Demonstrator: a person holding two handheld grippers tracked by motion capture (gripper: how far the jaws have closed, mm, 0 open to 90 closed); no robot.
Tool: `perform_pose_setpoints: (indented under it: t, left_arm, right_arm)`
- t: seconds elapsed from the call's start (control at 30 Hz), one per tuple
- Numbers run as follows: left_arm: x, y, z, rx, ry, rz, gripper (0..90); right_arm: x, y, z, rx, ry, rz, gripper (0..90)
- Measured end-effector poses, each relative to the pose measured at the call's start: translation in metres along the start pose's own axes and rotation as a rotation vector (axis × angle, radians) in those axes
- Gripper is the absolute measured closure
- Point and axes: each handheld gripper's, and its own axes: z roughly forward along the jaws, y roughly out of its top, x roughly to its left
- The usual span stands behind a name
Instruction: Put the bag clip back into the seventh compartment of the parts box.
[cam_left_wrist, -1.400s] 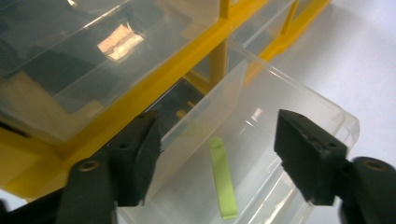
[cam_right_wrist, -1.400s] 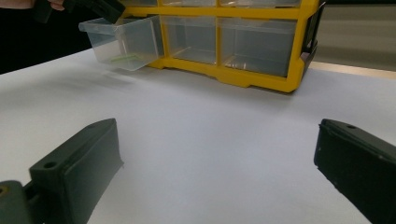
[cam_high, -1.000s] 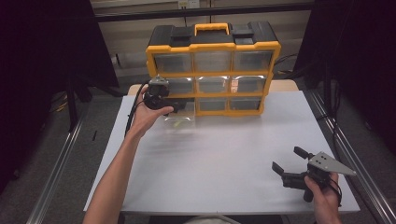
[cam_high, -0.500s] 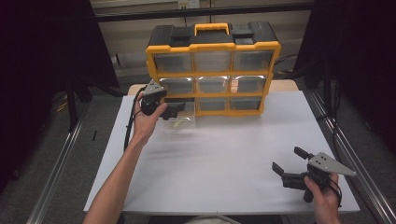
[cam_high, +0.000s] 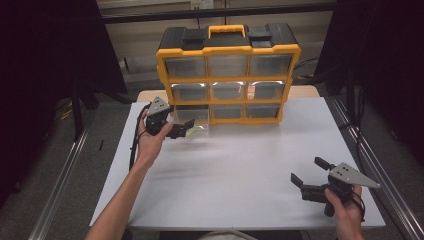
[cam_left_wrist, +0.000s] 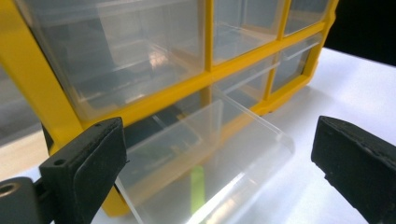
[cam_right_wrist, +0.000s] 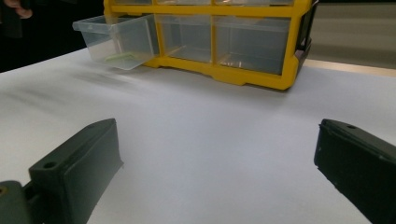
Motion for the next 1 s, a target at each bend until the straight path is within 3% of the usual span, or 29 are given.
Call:
perform_pose_setpoints:
  t: [0.13, 0.17, 0.2, 0.23, 0.27, 0.4, 0.47, 0.67, 0.77, 0.83, 1.0]
  left_arm:
    - [-0.003, -0.014, -0.007, -0.010, 0.003, -0.039, 3.4]
    - [-0.001, -0.016, -0.009, -0.012, 0.006, -0.026, 3.2]
    - [-0.002, -0.019, -0.011, -0.025, 0.013, -0.056, 3.2]
    - [-0.002, -0.021, -0.014, -0.029, 0.050, -0.055, 3.3]
    - [-0.001, -0.023, -0.015, -0.033, 0.020, -0.066, 3.3]
    - [-0.001, -0.031, -0.027, -0.044, 0.060, -0.050, 3.3]
    - [-0.002, -0.036, -0.032, -0.060, 0.077, -0.063, 3.3]
    - [-0.006, -0.049, -0.045, -0.092, 0.087, -0.105, 3.3]
    - [-0.010, -0.056, -0.050, -0.105, 0.080, -0.107, 3.3]
    - [-0.012, -0.061, -0.055, -0.098, 0.088, -0.084, 3.3]
    - [-0.022, -0.068, -0.062, -0.133, 0.138, -0.128, 3.2]
  right_arm:
    - [0.001, 0.000, 0.000, -0.009, 0.002, 0.005, 0.0]
    - [0.002, 0.000, 0.000, -0.013, 0.003, 0.004, 0.0]
    - [0.002, 0.000, 0.000, -0.017, 0.003, 0.000, 0.0]
    - [0.002, 0.000, 0.000, -0.019, 0.003, 0.001, 0.0]
    - [0.002, 0.000, 0.001, -0.020, -0.001, 0.002, 0.0]
    - [0.001, 0.000, 0.001, -0.020, -0.006, 0.013, 0.0]
    - [0.001, -0.001, 0.001, -0.026, -0.006, 0.021, 0.0]
    - [0.002, 0.000, 0.002, -0.027, -0.005, 0.017, 0.0]
    - [0.002, 0.000, 0.002, -0.025, -0.003, 0.022, 0.0]
    - [0.001, 0.000, 0.003, -0.024, -0.005, 0.022, 0.0]
    - [0.001, 0.001, 0.002, -0.024, -0.006, 0.024, 0.1]
